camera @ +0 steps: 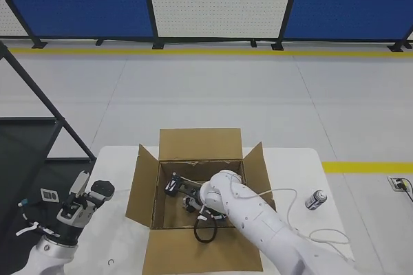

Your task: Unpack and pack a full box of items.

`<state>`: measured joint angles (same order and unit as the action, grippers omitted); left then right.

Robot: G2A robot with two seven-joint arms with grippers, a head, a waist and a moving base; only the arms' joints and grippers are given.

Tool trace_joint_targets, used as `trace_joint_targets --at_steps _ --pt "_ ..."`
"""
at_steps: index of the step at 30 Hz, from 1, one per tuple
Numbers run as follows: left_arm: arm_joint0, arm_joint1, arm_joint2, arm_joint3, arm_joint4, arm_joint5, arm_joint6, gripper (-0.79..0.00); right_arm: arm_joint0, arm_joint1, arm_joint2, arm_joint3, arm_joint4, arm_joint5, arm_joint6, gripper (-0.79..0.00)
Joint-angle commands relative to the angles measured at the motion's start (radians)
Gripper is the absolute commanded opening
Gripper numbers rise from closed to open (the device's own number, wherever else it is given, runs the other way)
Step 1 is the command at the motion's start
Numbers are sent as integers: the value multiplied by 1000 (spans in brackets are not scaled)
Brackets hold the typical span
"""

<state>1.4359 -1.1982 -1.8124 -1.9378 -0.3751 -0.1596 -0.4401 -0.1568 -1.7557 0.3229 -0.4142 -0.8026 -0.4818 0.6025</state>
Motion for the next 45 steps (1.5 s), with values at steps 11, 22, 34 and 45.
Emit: trace_joint_targets --at_steps 11,22,34,45 --pt "0 0 0 0 0 0 0 0 5 -31 19 70 -17 -22 -36 -493" --pt "0 0 0 0 0 0 0 0 23 -25 46 79 -49 -24 -95 -446" --pt "0 0 0 0 0 0 0 0 17 71 112 -63 -127 -51 -225 -416" --pt "0 0 0 0 0 0 0 0 -305 329 403 -791 -322 70 -91 -437"
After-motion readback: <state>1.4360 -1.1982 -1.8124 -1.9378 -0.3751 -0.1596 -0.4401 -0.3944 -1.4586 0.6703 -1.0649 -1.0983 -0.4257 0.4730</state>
